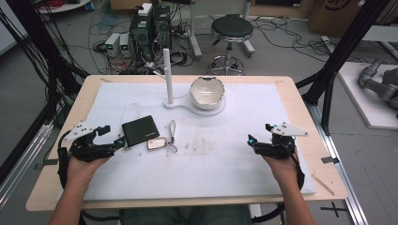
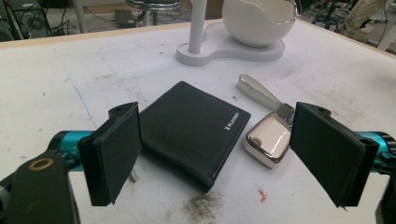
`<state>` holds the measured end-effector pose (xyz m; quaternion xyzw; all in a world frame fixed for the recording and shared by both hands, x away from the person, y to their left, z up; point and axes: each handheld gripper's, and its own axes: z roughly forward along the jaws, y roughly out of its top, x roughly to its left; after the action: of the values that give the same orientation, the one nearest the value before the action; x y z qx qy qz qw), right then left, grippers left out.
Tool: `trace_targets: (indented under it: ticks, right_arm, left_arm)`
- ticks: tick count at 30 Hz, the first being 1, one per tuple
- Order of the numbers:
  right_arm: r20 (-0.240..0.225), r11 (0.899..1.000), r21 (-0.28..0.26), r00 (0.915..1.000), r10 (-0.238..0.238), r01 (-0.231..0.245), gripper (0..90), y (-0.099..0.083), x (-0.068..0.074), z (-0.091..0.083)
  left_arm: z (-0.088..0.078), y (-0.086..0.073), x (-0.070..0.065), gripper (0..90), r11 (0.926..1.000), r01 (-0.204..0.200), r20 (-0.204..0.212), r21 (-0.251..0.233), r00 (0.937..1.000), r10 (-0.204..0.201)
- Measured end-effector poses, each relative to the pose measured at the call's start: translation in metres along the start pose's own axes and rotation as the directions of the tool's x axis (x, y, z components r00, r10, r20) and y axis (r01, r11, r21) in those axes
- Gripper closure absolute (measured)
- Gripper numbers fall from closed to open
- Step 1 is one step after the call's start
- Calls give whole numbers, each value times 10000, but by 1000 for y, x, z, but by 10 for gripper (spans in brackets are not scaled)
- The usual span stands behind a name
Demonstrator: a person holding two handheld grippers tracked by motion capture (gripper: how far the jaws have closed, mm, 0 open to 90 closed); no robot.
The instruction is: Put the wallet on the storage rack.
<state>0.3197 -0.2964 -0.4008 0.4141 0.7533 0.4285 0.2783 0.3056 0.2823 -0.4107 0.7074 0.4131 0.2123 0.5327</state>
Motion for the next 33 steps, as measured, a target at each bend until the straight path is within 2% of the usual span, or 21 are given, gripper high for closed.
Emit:
trace_targets:
  ticks: [10, 15, 18, 19, 21, 22, 23, 24, 27, 28, 29, 30, 31, 33]
  right_arm:
    - [40, 9999, 113, 10000, 53, -54, 193, -2, -3, 0]
    - [21, 9999, 137, 10000, -2, 2, 193, -1, -3, 2]
    - [7, 9999, 138, 10000, -80, 80, 193, 1, -2, 3]
    - [-10, 9998, 155, 9999, -134, 134, 193, 1, -2, 4]
    - [-10, 9996, 212, 9998, -187, 187, 193, 2, -1, 5]
    - [-52, 9996, 222, 9998, -187, 188, 193, 2, 0, 6]
    - [-22, 9995, 219, 9998, -205, 205, 193, 2, 0, 6]
    - [0, 9994, 246, 9997, -228, 228, 193, 3, 0, 6]
    - [0, 9995, 258, 9998, -206, 206, 193, 3, -1, 7]
    - [21, 9993, 268, 9997, -253, 252, 193, 3, -1, 7]
    - [-4, 9993, 270, 9997, -242, 242, 193, 3, 0, 7]
    - [-16, 9993, 291, 9997, -226, 226, 193, 3, 0, 7]
    - [-16, 9993, 291, 9997, -226, 226, 193, 3, 0, 7]
    - [31, 9992, 326, 9997, -234, 233, 193, 3, 0, 7]
  left_arm:
    - [4, -1, 0, 168, 9996, 248, -74, 142, 9997, -247]
    - [13, 0, 3, 168, 9962, 814, -297, 322, 9963, -805]
    - [19, 0, 3, 168, 9942, 910, -376, 569, 9953, -890]
    - [25, -2, 4, 168, 9899, 1174, -467, 791, 9924, -1139]
    - [27, -2, 5, 168, 9875, 1285, -517, 918, 9909, -1241]
    - [32, -3, 7, 168, 9821, 1521, -716, 1112, 9869, -1447]
    - [32, -3, 7, 168, 9821, 1521, -716, 1112, 9869, -1447]
    - [38, -4, 10, 168, 9718, 1862, -1009, 1448, 9798, -1727]
    - [44, -6, 14, 168, 9607, 2278, -1252, 1589, 9698, -2092]
    - [44, -6, 14, 168, 9607, 2278, -1252, 1589, 9698, -2092]
    - [49, -6, 17, 168, 9536, 2483, -1459, 1703, 9634, -2248]
    - [53, -7, 18, 168, 9475, 2640, -1481, 1805, 9596, -2391]
    - [53, -7, 18, 168, 9475, 2640, -1481, 1805, 9596, -2391]
    - [61, -9, 20, 168, 9394, 2752, -1640, 2047, 9557, -2442]
